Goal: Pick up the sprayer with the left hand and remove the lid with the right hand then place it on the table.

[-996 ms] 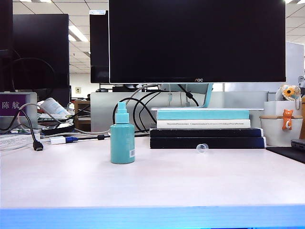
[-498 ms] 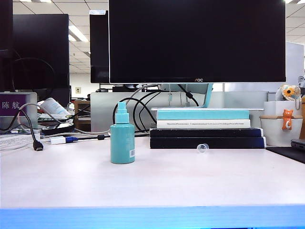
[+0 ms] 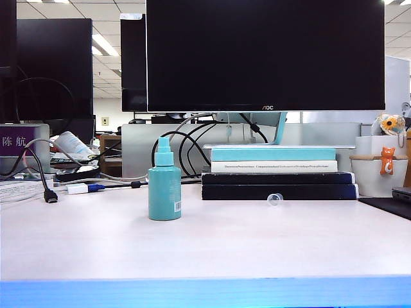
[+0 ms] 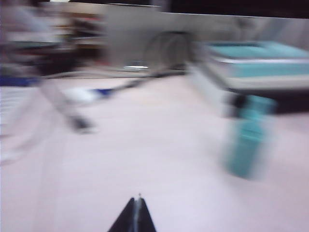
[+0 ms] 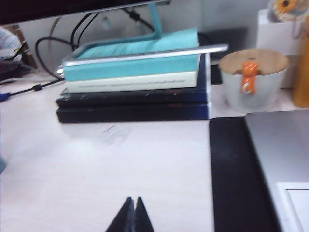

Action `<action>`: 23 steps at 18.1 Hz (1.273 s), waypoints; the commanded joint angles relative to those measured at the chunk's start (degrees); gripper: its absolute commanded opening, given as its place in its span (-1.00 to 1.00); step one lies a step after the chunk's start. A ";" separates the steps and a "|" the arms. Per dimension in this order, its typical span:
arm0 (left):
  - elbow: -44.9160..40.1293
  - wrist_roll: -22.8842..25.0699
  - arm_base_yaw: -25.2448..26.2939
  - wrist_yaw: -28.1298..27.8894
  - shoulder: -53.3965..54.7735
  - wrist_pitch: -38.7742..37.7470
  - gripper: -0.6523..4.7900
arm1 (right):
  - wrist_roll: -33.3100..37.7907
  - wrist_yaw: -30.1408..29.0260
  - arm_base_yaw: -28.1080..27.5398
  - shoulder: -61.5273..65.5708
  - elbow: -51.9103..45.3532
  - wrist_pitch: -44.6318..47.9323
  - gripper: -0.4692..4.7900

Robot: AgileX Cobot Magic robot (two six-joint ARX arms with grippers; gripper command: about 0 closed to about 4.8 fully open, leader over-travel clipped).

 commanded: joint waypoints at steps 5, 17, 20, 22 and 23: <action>-0.26 -0.11 13.88 -0.44 -0.11 2.97 -0.78 | 0.17 0.02 -5.95 -0.02 -0.33 -3.15 -0.84; -2.84 0.04 21.77 -0.22 -0.13 7.87 -0.78 | 0.15 -1.27 -5.97 -0.02 -0.35 -3.06 -0.84; -2.84 0.04 21.70 1.27 -0.13 7.93 -0.78 | 0.17 -1.38 -5.97 -0.02 -0.31 -3.04 -0.84; -2.84 0.04 21.70 1.97 -0.13 7.28 -0.78 | 0.15 -1.44 -5.95 -0.02 -0.31 -3.04 -0.84; -2.84 0.04 21.70 1.97 -0.13 7.26 -0.78 | 0.17 -1.46 -5.95 -0.02 -0.31 -3.04 -0.84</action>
